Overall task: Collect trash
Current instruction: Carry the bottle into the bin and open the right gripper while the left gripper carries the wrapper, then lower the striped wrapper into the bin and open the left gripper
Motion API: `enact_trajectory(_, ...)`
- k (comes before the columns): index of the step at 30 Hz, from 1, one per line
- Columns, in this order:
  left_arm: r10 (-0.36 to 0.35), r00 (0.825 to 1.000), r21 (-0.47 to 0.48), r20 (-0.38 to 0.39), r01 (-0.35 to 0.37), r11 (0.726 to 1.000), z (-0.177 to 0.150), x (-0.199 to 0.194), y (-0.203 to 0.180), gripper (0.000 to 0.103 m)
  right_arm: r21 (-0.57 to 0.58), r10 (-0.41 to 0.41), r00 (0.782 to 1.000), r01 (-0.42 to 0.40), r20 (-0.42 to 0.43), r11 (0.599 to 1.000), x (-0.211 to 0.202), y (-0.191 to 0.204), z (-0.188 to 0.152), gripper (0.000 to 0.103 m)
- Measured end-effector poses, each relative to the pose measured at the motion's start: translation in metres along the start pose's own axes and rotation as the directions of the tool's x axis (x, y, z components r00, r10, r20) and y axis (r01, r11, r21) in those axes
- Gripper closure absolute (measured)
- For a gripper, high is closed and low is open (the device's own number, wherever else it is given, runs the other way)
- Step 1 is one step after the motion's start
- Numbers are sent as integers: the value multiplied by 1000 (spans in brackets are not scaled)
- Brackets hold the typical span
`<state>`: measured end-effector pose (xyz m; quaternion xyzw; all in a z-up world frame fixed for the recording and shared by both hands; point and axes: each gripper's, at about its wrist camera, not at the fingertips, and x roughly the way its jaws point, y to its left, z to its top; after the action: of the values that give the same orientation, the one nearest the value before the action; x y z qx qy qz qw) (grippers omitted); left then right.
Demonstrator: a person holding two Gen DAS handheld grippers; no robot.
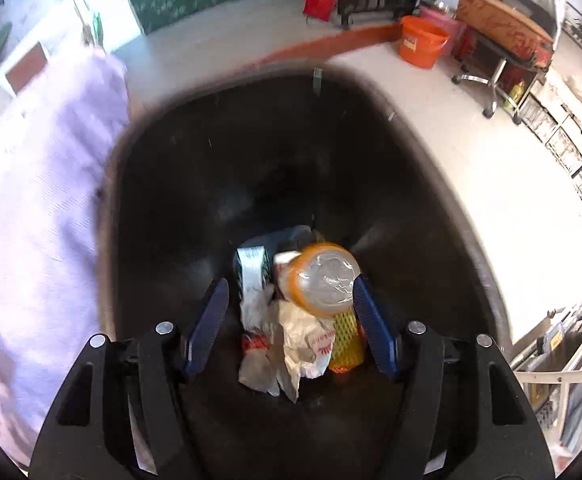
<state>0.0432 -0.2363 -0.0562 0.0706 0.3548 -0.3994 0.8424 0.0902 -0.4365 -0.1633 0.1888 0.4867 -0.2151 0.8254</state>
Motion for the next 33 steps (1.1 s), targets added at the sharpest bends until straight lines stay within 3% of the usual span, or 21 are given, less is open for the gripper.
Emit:
enact_trajectory(5, -54, 998, 45, -42, 56, 997, 6, 20, -21, 69, 41, -19, 985, 12, 169, 999, -51, -7, -7, 34)
enact_trajectory(12, -108, 987, 106, -121, 121, 987, 10, 58, -52, 69, 106, -63, 949, 31, 310, 994, -88, -26, -10, 27)
enact_trajectory(26, -116, 966, 174, -230, 158, 972, 5, 111, -85, 69, 201, -122, 916, 47, 383, 978, -117, -59, -13, 27)
enact_trajectory(32, -123, 959, 215, -255, 181, 960, 8, 123, -96, 68, 215, -128, 913, 46, 387, 976, -120, -64, -11, 27)
enact_trajectory(33, -120, 961, 226, -250, 178, 958, 8, 124, -98, 64, 217, -128, 913, 45, 387, 975, -120, -64, -11, 27)
